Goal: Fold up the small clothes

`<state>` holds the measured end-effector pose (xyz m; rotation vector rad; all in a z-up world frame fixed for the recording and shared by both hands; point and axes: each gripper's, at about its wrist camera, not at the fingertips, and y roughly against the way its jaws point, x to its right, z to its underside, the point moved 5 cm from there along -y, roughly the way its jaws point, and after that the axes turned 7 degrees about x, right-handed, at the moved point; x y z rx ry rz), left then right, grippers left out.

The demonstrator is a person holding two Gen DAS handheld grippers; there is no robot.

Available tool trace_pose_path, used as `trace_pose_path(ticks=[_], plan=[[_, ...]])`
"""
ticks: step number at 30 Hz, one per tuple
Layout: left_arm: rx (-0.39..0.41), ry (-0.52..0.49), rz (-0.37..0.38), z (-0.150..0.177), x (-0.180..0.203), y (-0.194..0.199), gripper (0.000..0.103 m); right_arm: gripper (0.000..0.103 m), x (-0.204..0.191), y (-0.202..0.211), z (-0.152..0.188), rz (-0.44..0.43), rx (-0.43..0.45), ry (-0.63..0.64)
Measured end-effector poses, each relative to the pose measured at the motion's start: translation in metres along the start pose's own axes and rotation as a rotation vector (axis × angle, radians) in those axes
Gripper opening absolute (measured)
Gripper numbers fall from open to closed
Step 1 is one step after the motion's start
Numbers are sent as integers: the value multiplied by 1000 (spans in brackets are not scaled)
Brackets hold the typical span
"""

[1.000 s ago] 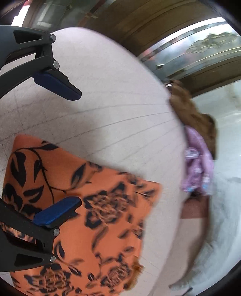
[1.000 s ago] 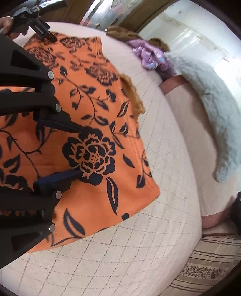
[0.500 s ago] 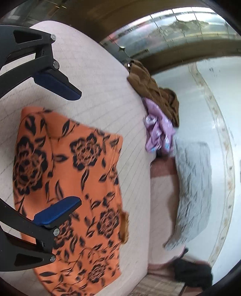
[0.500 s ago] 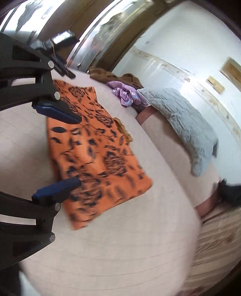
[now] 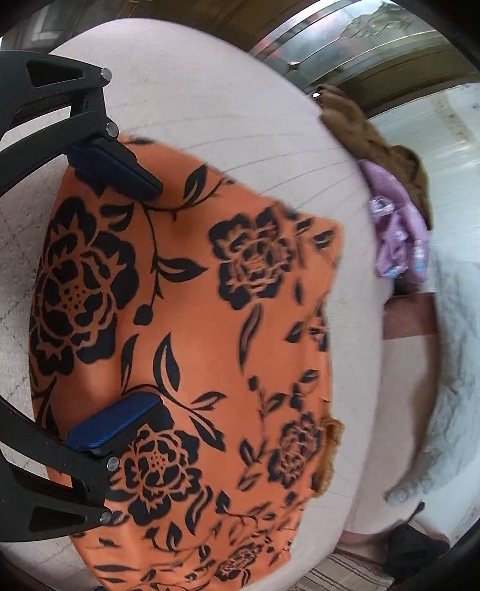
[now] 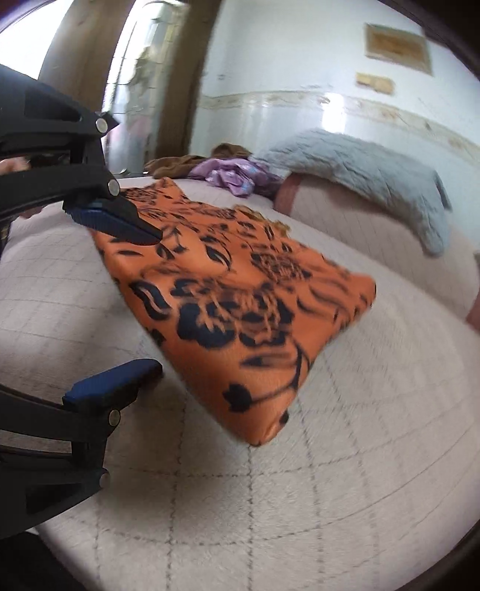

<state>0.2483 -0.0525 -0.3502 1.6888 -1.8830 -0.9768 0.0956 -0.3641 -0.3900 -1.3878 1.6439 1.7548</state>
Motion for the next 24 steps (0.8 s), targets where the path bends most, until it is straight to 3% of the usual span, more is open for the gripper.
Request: trace_pose_path(ticks=[4, 9, 13, 15, 17, 20, 22, 24], plan=[[21, -40, -17, -2, 4, 4, 103, 68, 2, -4, -10, -24, 53, -26], [54, -20, -18, -14, -7, 15, 103, 68, 5, -10, -25, -53, 103, -76], [107, -8, -123, -27, -42, 27, 103, 65, 7, -10, -28, -58, 113, -84], [93, 28, -146, -29, -61, 27, 103, 59, 12, -9, -29, -43, 117, -87], [62, 99, -155, -26, -84, 24, 103, 40, 22, -4, -32, -22, 121, -93], [15, 170, -156, -18, -106, 16, 103, 34, 22, -4, -31, 5, 128, -71], [-45, 155, -199, -9, -112, 1, 103, 31, 19, -7, -29, 35, 133, -29], [-84, 162, -179, -1, -112, -9, 103, 28, 18, -8, -29, 52, 138, -8]])
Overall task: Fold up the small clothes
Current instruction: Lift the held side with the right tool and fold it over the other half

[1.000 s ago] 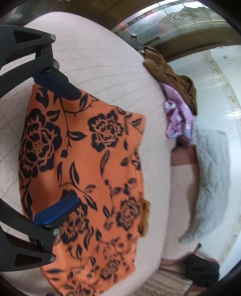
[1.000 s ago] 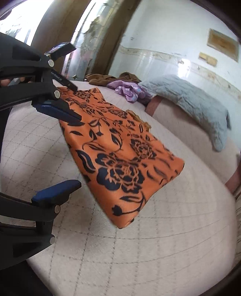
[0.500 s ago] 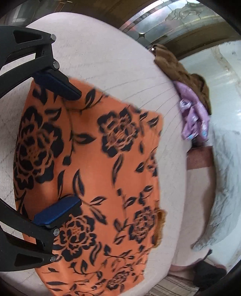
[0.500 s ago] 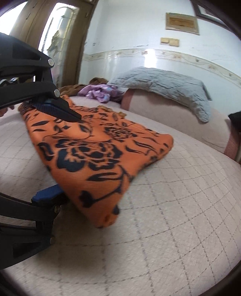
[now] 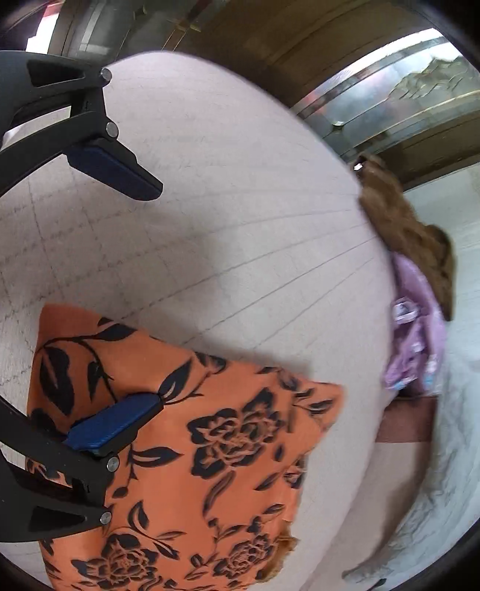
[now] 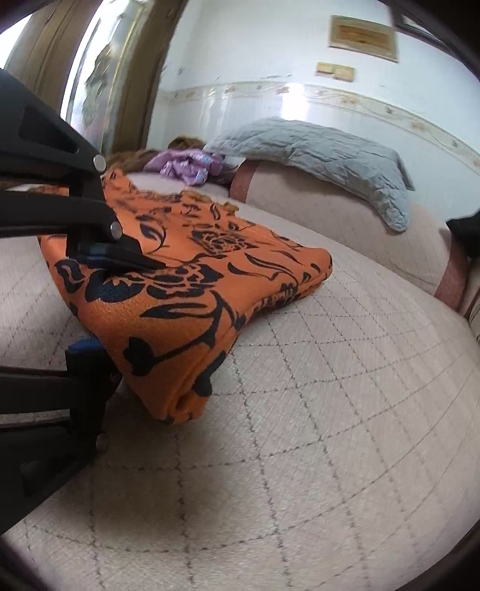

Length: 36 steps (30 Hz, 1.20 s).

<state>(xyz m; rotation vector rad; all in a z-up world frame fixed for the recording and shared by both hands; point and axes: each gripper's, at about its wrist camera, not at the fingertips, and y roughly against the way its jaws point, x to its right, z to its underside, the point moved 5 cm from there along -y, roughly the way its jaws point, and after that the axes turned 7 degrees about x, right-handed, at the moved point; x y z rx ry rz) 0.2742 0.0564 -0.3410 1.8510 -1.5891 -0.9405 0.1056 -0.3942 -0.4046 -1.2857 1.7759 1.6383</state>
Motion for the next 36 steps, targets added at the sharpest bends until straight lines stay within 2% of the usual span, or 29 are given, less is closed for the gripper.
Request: trace_pose_path(ticks=[1, 6, 13, 21, 29, 33, 36], plan=[[-14, 22, 29, 1, 1, -3, 103, 27, -1, 0, 0, 4, 3, 10], [-27, 41, 42, -1, 1, -5, 103, 25, -27, 2, 7, 72, 47, 174], [-32, 148, 77, -17, -19, -4, 103, 22, -67, 21, 9, 58, 82, 313], [-22, 251, 50, -28, -63, -4, 103, 20, -130, 22, 29, 28, 55, 433], [-27, 391, -23, -24, -122, -10, 103, 18, -211, -1, 86, -55, -13, 549], [-18, 449, -72, -20, -153, -10, 103, 16, -251, -18, 133, -137, -71, 588], [-20, 469, -84, -17, -166, -12, 103, 15, -273, -39, 180, -171, -125, 668]])
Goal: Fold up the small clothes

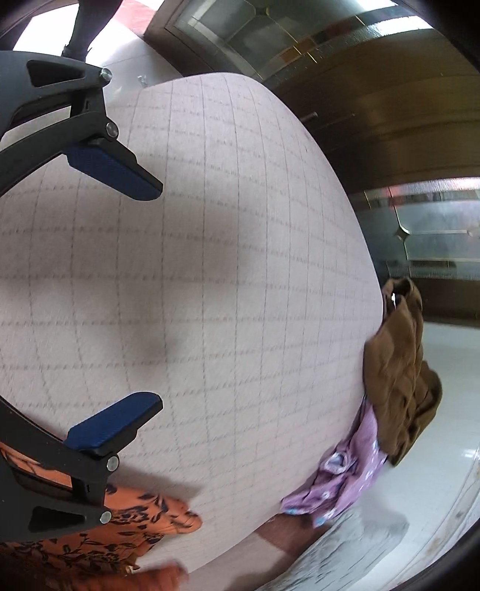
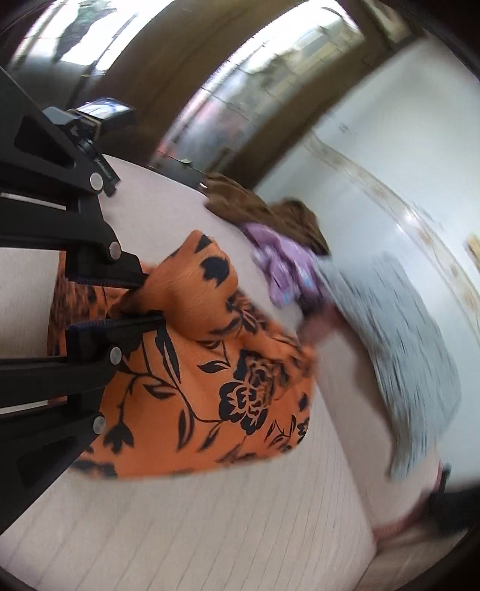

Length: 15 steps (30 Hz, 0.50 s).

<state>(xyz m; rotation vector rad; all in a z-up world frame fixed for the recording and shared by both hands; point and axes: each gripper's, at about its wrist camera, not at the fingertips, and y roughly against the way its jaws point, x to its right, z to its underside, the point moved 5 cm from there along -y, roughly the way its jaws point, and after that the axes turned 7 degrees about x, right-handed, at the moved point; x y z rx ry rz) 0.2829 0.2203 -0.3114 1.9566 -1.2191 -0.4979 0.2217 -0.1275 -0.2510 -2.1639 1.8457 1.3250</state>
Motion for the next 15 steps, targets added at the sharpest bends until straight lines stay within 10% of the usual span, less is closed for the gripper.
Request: trace_pose_path(ticks=[7, 15], plan=[[0, -34, 16, -2, 4, -6, 103, 15, -15, -88, 97, -70, -261, 22], [-38, -141, 450, 11, 73, 17, 103, 37, 13, -43, 71, -183, -294, -64]])
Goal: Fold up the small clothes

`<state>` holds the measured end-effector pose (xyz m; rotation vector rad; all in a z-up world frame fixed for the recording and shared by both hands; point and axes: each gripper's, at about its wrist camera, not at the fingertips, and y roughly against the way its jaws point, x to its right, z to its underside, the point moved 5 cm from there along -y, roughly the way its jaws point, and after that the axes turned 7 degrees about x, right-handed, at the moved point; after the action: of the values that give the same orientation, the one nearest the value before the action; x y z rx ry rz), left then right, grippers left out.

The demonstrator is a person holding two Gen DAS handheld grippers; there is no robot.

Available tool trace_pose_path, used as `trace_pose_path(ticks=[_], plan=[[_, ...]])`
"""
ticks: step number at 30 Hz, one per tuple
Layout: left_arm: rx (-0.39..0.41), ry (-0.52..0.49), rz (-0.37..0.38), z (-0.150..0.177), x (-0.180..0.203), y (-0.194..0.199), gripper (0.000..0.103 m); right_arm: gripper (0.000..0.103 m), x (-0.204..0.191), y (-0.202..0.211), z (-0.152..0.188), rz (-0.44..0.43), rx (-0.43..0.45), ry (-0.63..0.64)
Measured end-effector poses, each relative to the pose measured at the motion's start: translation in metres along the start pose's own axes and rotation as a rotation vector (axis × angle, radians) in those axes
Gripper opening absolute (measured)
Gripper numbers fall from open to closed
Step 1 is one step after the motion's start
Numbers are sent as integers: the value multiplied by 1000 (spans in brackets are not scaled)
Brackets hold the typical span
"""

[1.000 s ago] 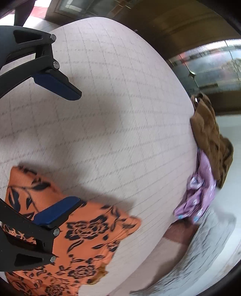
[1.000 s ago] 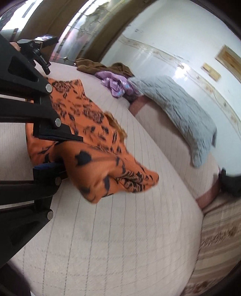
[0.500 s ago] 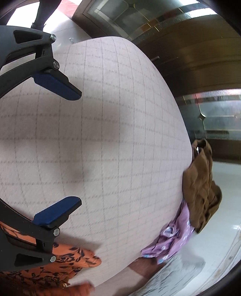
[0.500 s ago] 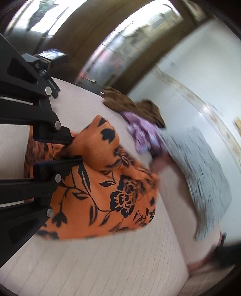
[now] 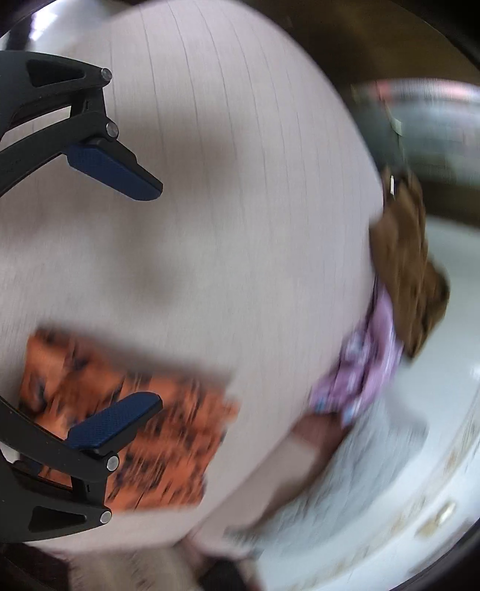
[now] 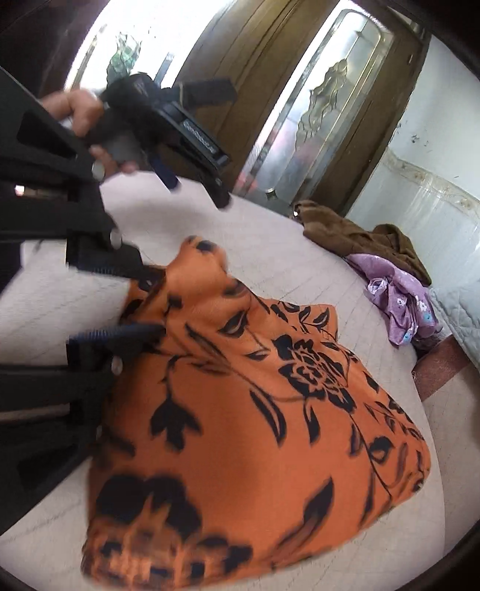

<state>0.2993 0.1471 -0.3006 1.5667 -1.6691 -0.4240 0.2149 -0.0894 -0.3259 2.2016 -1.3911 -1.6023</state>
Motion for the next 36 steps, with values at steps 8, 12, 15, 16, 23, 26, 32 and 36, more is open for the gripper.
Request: trace_pose_path(ticks=[8, 12, 15, 16, 23, 26, 32, 36], plan=[[-88, -72, 148, 18, 49, -11, 103, 39, 31, 71, -25, 201, 224, 137], [-116, -111, 178, 30, 65, -14, 81, 35, 62, 33, -14, 226, 62, 103], [-133, -192, 145, 39, 74, -20, 45, 36, 60, 32, -9, 236, 95, 144], [-144, -200, 149, 41, 77, -21, 45, 36, 60, 31, -9, 237, 101, 144], [-175, -214, 186, 50, 82, -24, 55, 35, 66, 35, -1, 192, 142, 138], [-159, -259, 195, 55, 89, -22, 43, 35, 66, 36, -3, 189, 155, 138], [-111, -290, 232, 54, 99, -13, 20, 35, 66, 35, -3, 195, 161, 145], [-3, -364, 243, 53, 112, 11, 18, 35, 66, 35, -1, 196, 172, 151]])
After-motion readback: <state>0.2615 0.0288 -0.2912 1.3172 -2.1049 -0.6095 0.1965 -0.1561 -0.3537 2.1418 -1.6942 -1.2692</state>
